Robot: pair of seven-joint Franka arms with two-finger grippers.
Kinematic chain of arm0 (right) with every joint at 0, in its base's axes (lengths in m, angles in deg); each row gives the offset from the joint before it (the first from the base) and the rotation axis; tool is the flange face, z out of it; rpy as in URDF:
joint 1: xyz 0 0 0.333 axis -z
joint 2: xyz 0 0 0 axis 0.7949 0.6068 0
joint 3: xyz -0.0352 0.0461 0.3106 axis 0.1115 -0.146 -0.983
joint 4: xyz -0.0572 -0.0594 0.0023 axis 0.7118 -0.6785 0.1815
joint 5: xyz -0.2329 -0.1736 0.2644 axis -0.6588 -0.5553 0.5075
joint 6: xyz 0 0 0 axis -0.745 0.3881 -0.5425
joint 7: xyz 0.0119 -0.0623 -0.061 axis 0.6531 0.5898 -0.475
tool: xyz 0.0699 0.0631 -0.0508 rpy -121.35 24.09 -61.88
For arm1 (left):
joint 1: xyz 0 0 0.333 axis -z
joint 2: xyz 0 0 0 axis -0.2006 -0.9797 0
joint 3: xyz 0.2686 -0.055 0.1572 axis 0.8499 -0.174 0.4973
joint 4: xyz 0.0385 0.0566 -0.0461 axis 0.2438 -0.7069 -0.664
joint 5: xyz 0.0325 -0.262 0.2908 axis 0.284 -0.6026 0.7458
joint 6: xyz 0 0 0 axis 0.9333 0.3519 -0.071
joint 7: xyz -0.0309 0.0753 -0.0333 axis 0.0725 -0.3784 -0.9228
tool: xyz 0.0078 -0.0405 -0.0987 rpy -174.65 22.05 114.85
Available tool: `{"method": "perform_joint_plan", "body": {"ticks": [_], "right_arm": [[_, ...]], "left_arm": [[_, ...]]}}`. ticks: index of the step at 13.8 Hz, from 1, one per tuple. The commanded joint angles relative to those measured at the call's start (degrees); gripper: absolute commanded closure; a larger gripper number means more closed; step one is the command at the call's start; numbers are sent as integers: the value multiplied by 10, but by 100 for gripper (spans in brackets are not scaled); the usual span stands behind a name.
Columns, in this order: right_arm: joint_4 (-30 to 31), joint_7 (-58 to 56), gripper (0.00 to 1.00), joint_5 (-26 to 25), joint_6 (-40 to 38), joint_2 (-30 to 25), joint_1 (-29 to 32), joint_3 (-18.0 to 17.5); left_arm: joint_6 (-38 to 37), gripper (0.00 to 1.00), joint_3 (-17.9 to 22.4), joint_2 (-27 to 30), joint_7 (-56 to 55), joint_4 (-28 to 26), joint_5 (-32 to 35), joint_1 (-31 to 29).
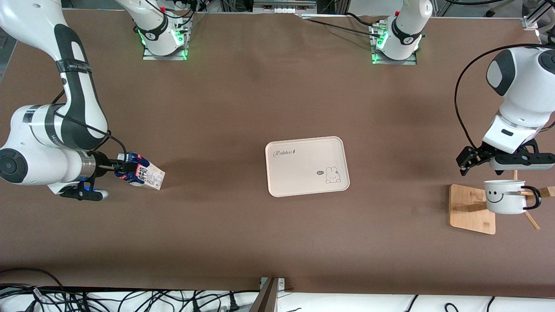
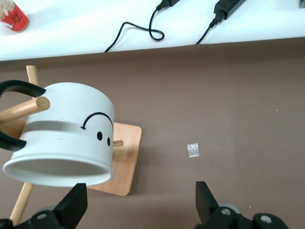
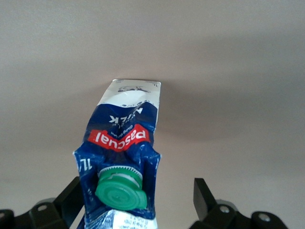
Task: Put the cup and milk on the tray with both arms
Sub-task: 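Carry the carton toward the tray while the left gripper grasps the mug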
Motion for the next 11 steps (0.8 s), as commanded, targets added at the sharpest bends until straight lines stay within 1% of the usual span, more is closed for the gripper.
{"method": "perform_joint_plan", "body": {"ticks": [1, 2, 3, 4, 5, 6, 8, 11], "right_arm": [[-6, 1, 0, -5, -6, 6, 2, -3], [-5, 0, 0, -5, -6, 6, 3, -3], [-6, -2, 24, -5, -7, 6, 2, -3], [-6, -3, 45, -5, -7, 6, 0, -3], [-6, -2, 61, -6, -7, 6, -1, -4], [-7, -1, 62, -6, -7, 6, -2, -4], [-8, 2, 63, -6, -8, 4, -3, -5], [-10, -3, 62, -6, -7, 1, -3, -6]], "left_arm": [[64, 0, 9, 10, -8, -40, 11, -2], [64, 0, 9, 10, -8, -39, 11, -2], [69, 0, 9, 9, -8, -39, 12, -2], [78, 0, 9, 8, -8, -40, 13, -2], [92, 0, 10, 4, -7, -39, 14, -2], [108, 0, 12, -4, -7, -39, 14, -2], [147, 0, 18, -18, -3, -40, 14, -3], [157, 0, 19, -23, -3, -39, 14, -4]]}}
